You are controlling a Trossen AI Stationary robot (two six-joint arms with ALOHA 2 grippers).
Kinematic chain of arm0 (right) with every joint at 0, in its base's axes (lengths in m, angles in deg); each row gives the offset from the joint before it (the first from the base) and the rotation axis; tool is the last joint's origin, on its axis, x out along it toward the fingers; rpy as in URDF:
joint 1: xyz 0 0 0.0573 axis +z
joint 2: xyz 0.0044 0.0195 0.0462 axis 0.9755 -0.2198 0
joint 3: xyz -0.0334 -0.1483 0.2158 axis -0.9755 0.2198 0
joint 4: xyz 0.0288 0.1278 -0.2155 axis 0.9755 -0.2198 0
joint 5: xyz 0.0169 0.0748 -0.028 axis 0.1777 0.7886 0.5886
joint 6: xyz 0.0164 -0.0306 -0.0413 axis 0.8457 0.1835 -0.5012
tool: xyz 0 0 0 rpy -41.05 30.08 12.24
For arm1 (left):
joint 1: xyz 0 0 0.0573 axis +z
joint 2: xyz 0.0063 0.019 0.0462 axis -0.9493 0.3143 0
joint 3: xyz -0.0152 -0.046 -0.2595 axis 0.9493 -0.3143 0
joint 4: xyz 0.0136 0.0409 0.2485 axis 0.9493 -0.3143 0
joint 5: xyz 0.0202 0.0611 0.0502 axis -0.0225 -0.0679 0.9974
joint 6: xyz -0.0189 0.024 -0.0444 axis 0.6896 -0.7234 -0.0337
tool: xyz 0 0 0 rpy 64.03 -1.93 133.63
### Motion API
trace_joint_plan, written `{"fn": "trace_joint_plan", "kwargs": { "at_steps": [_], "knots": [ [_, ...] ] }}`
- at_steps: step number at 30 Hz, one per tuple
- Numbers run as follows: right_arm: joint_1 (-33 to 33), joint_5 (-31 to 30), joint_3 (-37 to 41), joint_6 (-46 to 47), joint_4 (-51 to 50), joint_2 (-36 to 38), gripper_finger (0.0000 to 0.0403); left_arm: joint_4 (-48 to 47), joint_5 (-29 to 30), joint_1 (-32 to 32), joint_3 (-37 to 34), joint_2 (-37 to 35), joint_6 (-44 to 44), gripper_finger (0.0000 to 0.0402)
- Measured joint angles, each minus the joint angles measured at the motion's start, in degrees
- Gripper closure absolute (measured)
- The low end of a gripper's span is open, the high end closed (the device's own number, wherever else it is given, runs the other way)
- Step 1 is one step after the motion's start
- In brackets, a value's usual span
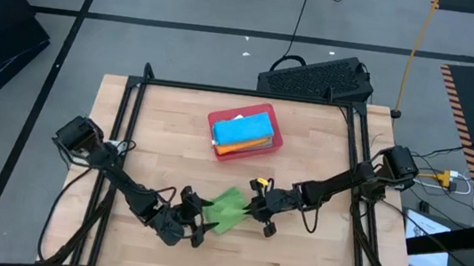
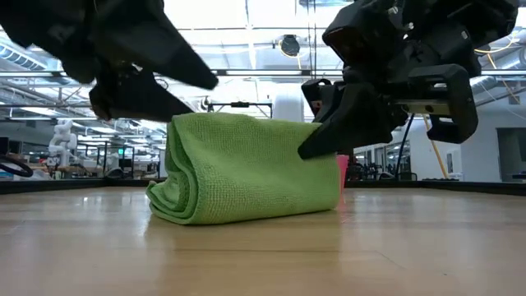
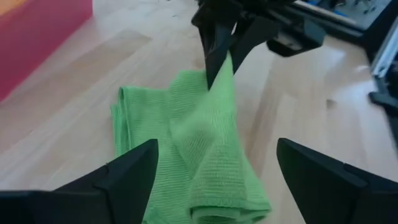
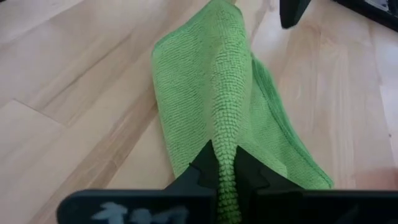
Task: Fold microfiber towels
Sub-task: Fold the green microfiber cloth, then put the folded green microfiber cloth into the red bin
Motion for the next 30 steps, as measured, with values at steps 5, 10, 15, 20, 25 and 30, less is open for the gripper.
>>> {"fn": "trace_joint_plan", "kwargs": {
  "at_steps": [5, 10, 15, 20, 25, 30],
  "knots": [
    [0.0, 0.0, 0.0, 0.0, 0.1, 0.0, 0.0401, 7.7, 0.3, 1.0, 0.0, 4.6, -7.0, 0.0071],
    [0.0, 0.0, 0.0, 0.1, 0.1, 0.0, 0.0401, 10.9, -2.0, 1.6, 0.0, 7.8, -6.8, 0.0071],
    [0.0, 0.0, 0.0, 0.2, 0.1, 0.0, 0.0401, 10.3, -2.4, 2.8, 0.0, 9.3, -1.9, 0.0105],
    [-0.3, -2.6, 0.0, 1.9, -0.2, 1.2, 0.0401, 13.1, -5.8, 2.8, 0.1, 9.1, -5.0, 0.0258],
    [-0.8, -2.6, 0.0, 2.5, -1.3, 4.1, 0.0401, 12.2, -6.1, 2.8, 0.1, 7.5, -8.1, 0.0383],
    [-2.5, -2.6, 0.0, 1.4, -3.1, 8.1, 0.0401, 8.8, -2.6, 4.4, 0.1, 0.1, -18.6, 0.0392]
  ]
}}
